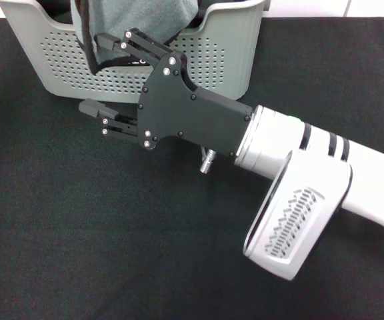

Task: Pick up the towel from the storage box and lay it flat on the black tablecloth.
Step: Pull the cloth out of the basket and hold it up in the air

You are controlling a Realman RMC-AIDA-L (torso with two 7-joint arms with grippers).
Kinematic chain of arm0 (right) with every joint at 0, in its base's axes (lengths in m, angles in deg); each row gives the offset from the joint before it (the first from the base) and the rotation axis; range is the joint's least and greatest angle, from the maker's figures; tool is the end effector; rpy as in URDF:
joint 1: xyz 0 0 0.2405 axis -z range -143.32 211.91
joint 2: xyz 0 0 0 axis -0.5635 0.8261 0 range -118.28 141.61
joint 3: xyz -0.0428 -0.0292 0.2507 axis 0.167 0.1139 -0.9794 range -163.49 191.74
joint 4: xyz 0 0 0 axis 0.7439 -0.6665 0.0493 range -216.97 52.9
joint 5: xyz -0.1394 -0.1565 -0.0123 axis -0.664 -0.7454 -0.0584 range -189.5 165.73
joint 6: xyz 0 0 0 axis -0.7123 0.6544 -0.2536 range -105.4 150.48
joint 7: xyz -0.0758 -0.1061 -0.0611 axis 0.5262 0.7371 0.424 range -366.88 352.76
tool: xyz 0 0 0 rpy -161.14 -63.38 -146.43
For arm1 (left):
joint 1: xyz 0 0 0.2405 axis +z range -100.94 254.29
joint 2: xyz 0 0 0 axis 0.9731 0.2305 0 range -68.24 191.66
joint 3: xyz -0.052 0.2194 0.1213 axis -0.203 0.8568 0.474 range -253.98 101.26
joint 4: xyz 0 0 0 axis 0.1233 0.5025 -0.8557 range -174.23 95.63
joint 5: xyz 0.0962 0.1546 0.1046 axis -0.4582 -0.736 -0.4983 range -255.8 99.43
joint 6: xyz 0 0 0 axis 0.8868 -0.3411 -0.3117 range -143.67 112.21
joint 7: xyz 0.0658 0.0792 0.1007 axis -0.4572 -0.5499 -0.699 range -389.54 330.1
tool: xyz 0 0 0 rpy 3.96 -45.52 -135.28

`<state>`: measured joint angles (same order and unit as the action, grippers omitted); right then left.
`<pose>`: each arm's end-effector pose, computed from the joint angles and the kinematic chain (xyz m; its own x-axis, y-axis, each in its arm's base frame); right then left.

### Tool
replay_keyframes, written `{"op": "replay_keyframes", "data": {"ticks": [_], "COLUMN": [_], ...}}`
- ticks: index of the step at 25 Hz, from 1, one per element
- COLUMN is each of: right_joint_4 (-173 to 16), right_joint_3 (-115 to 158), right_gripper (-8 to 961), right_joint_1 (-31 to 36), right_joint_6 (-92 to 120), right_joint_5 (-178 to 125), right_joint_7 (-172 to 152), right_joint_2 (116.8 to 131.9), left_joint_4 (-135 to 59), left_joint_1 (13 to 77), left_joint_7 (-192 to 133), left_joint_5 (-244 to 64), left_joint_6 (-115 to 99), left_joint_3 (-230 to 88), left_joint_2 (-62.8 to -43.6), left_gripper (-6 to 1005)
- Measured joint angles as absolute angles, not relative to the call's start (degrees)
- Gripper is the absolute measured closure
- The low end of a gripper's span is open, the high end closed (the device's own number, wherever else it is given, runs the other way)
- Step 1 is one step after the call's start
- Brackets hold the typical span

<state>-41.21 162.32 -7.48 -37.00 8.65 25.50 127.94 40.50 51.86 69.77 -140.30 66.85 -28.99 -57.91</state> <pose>0.0740 0.3086 -0.1214 0.4676 0.8421 -0.2688 0.3535 -0.4569 -0.8163 -0.1033 0.3339 0.1851 0.3530 -0.2674 0.8966 0.3133 -0.8692 -0.3826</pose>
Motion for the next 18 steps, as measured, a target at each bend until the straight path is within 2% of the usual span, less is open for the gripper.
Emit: {"op": "replay_keyframes", "data": {"ticks": [12,15,18], "right_joint_4": [-38.7,-38.7,-38.7], "right_joint_3": [161.2,161.0,160.9], "right_gripper": [298,463,500], "right_joint_1": [-4.6,-4.5,-4.5], "right_joint_6": [-38.8,-38.9,-39.1], "right_joint_5": [9.7,11.4,11.8], "right_joint_7": [32.2,33.2,33.5], "right_joint_2": [127.94,127.94,127.94], "left_joint_4": [40.5,40.5,40.5], "left_joint_1": [52.1,52.2,52.2], "left_joint_7": [69.8,69.8,69.8], "left_joint_5": [-140.3,-140.3,-140.3], "left_joint_6": [66.9,66.9,66.9], "left_joint_3": [-29.0,-28.9,-28.9], "left_joint_2": [-57.91,-57.91,-57.91], "left_gripper": [980,980,980]}}
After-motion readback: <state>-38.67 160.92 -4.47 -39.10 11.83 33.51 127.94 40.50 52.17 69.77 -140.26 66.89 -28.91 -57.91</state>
